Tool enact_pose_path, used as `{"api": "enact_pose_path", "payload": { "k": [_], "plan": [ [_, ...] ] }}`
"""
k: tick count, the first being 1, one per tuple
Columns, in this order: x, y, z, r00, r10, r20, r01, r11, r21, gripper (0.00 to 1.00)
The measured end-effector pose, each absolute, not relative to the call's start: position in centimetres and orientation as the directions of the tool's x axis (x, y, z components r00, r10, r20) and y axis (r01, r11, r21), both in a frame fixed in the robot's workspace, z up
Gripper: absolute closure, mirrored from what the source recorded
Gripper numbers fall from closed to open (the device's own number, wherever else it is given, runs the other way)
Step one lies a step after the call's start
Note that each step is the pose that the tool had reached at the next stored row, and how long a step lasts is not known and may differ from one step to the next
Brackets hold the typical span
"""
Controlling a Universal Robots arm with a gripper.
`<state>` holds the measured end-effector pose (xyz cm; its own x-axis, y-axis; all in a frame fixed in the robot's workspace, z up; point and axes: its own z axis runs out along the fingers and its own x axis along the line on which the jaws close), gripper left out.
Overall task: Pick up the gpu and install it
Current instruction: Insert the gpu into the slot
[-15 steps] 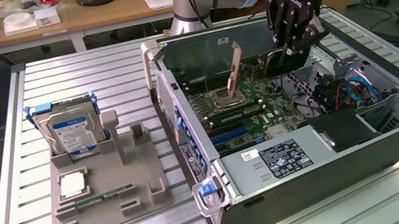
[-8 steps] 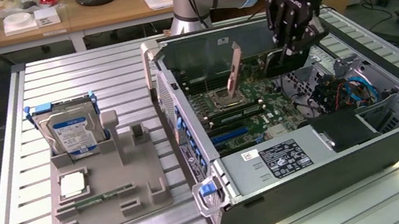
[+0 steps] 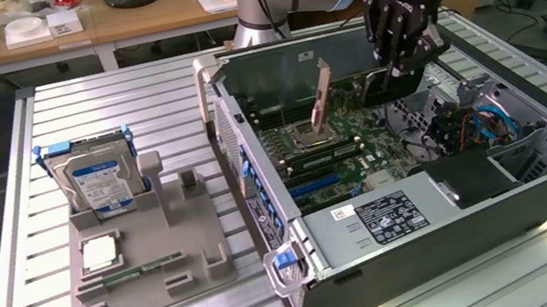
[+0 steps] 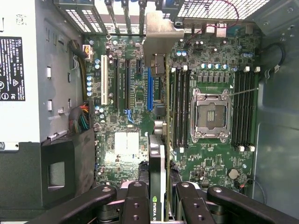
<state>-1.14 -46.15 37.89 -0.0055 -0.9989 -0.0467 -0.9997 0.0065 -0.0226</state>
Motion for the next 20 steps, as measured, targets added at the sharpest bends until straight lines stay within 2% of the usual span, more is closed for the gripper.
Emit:
{"api": "enact_pose_path", "payload": {
  "k": [20],
  "plan": [
    [-1.7, -46.1, 36.5, -0.004, -0.999, -0.047, -0.999, 0.006, -0.039, 0.73]
  ]
}}
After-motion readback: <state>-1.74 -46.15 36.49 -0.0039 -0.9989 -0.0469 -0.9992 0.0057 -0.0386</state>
